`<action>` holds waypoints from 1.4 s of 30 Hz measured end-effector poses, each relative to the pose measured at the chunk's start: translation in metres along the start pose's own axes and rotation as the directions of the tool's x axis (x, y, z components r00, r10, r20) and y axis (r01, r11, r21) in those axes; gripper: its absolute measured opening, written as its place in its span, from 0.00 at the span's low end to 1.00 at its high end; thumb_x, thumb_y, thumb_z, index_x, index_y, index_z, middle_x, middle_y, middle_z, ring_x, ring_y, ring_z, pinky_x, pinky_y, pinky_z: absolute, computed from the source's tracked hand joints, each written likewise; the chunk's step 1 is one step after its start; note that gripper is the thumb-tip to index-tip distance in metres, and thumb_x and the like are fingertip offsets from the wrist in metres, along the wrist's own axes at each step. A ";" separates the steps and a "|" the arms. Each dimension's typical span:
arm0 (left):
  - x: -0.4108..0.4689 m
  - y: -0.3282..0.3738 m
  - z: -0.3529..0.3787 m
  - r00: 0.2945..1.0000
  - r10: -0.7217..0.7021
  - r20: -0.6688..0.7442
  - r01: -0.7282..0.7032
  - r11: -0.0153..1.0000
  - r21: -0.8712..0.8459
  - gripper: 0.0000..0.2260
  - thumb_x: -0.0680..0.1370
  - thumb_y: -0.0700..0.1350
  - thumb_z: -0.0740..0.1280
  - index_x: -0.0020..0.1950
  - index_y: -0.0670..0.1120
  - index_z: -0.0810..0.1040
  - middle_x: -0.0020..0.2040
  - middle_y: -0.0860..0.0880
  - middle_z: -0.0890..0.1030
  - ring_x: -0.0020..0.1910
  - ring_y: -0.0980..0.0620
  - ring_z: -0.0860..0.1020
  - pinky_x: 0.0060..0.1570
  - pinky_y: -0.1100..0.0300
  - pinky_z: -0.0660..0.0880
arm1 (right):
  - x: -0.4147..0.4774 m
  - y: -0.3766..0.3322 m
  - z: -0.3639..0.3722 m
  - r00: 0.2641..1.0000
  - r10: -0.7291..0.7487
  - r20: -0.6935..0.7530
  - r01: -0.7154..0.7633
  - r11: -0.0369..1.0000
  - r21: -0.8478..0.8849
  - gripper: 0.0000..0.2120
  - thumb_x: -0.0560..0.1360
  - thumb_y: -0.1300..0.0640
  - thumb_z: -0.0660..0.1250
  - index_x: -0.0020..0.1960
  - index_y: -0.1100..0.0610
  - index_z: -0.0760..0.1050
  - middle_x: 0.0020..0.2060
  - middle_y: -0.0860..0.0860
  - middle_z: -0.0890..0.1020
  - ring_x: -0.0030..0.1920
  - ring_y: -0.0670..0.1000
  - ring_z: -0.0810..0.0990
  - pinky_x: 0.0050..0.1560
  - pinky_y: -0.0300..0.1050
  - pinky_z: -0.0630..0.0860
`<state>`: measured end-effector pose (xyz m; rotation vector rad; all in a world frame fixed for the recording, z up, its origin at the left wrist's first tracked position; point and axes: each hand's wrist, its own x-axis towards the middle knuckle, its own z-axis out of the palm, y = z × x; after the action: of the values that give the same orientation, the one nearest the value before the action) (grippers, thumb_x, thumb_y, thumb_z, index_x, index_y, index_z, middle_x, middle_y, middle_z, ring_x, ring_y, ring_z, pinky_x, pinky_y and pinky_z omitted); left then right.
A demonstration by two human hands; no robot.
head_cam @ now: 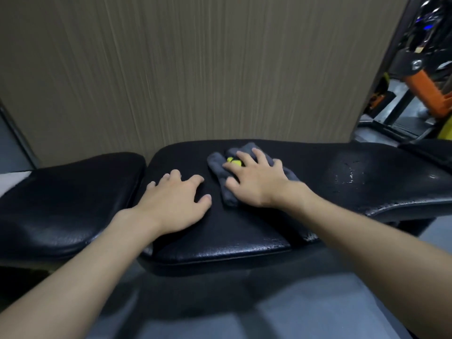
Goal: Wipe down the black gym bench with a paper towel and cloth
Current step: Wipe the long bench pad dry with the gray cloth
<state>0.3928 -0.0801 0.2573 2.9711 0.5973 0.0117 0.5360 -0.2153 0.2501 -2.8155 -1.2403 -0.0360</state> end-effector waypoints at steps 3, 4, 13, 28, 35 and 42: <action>0.002 0.004 -0.001 0.995 0.071 -0.076 -0.078 0.993 -0.087 0.22 0.80 0.55 0.55 0.73 0.55 0.63 0.68 0.50 0.70 0.66 0.47 0.70 0.65 0.45 0.66 | -0.060 -0.005 0.002 0.997 -0.040 -0.059 0.037 0.998 -0.048 0.28 0.76 0.38 0.42 0.75 0.37 0.58 0.80 0.47 0.54 0.79 0.58 0.47 0.71 0.70 0.53; 0.003 0.007 -0.001 0.990 0.102 -0.094 -0.113 0.986 -0.120 0.21 0.80 0.52 0.56 0.73 0.55 0.63 0.69 0.51 0.70 0.66 0.48 0.71 0.66 0.45 0.66 | -0.077 -0.007 0.002 0.996 -0.052 -0.076 0.046 0.997 -0.067 0.30 0.74 0.37 0.39 0.75 0.37 0.58 0.80 0.47 0.54 0.79 0.58 0.47 0.71 0.69 0.54; 0.017 0.023 -0.003 0.979 0.151 -0.136 -0.178 0.960 -0.216 0.21 0.78 0.41 0.56 0.71 0.51 0.61 0.62 0.52 0.73 0.62 0.48 0.72 0.62 0.44 0.66 | -0.113 -0.007 0.004 0.993 -0.047 -0.108 0.042 0.998 -0.044 0.32 0.74 0.30 0.40 0.75 0.36 0.59 0.80 0.49 0.56 0.80 0.60 0.48 0.71 0.71 0.52; 0.026 0.066 -0.001 0.994 0.048 0.100 -0.059 0.992 0.109 0.33 0.73 0.73 0.52 0.74 0.59 0.61 0.67 0.44 0.67 0.67 0.41 0.67 0.64 0.40 0.68 | 0.095 0.064 -0.003 0.994 0.107 0.034 -0.107 0.994 -0.007 0.26 0.78 0.36 0.47 0.75 0.37 0.59 0.79 0.50 0.56 0.78 0.63 0.47 0.68 0.75 0.51; 0.031 0.067 -0.005 0.981 -0.007 0.192 0.003 1.000 0.018 0.36 0.72 0.74 0.55 0.77 0.62 0.56 0.71 0.45 0.63 0.74 0.44 0.61 0.70 0.41 0.61 | 0.122 0.077 -0.004 0.993 0.105 0.061 -0.105 0.994 -0.006 0.26 0.79 0.40 0.46 0.74 0.43 0.63 0.76 0.52 0.60 0.76 0.64 0.50 0.67 0.75 0.51; 0.024 0.075 -0.006 0.989 -0.060 0.132 0.066 0.997 -0.038 0.26 0.77 0.63 0.58 0.73 0.55 0.62 0.69 0.45 0.67 0.70 0.45 0.66 0.68 0.42 0.63 | 0.018 0.072 0.000 0.993 -0.115 -0.031 0.115 0.993 0.007 0.25 0.80 0.39 0.47 0.76 0.39 0.59 0.80 0.50 0.52 0.79 0.61 0.43 0.70 0.74 0.48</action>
<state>0.4436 -0.1387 0.2709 2.8826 0.6651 -0.1725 0.6009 -0.2503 0.2476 -2.7224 -1.3912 -0.0790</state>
